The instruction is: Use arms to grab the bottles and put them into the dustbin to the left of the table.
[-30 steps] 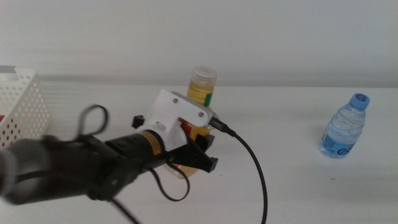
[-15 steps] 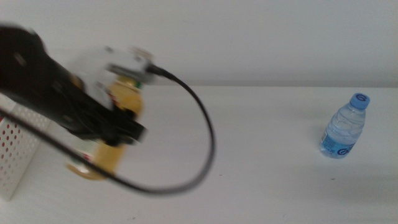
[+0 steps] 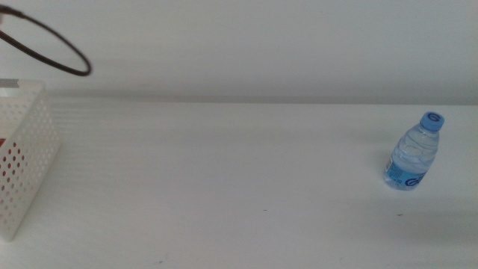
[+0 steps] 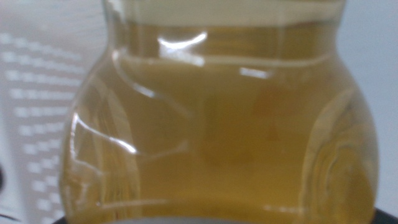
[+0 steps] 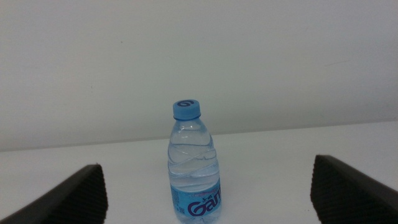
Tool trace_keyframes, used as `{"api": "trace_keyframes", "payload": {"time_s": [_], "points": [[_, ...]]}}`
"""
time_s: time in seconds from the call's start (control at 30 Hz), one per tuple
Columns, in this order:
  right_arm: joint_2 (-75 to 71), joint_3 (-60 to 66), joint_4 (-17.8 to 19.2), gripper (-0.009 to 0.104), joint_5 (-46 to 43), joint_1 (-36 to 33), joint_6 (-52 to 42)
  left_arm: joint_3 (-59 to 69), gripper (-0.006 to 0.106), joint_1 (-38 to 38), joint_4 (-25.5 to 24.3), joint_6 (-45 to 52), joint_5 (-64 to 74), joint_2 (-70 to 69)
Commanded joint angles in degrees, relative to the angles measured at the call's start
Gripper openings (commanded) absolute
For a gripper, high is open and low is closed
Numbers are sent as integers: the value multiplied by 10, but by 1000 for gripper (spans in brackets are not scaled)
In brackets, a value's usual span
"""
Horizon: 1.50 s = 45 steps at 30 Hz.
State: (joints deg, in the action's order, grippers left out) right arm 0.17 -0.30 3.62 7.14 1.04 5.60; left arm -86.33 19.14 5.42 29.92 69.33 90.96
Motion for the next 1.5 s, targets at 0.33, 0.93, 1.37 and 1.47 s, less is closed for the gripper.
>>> {"api": "trace_keyframes", "payload": {"time_s": [0.33,0.93,1.37,1.47], "points": [[-22,26,5,87,-5,1,-2,-59,-2,60,-76,26,-50,142],[-22,26,5,87,-5,1,-2,-59,87,61,-75,11,-23,187],[-22,26,5,87,-5,1,-2,-59,94,40,-4,-80,58,57],[-22,26,5,87,-5,1,-2,-56,94,11,22,-115,59,5]]}}
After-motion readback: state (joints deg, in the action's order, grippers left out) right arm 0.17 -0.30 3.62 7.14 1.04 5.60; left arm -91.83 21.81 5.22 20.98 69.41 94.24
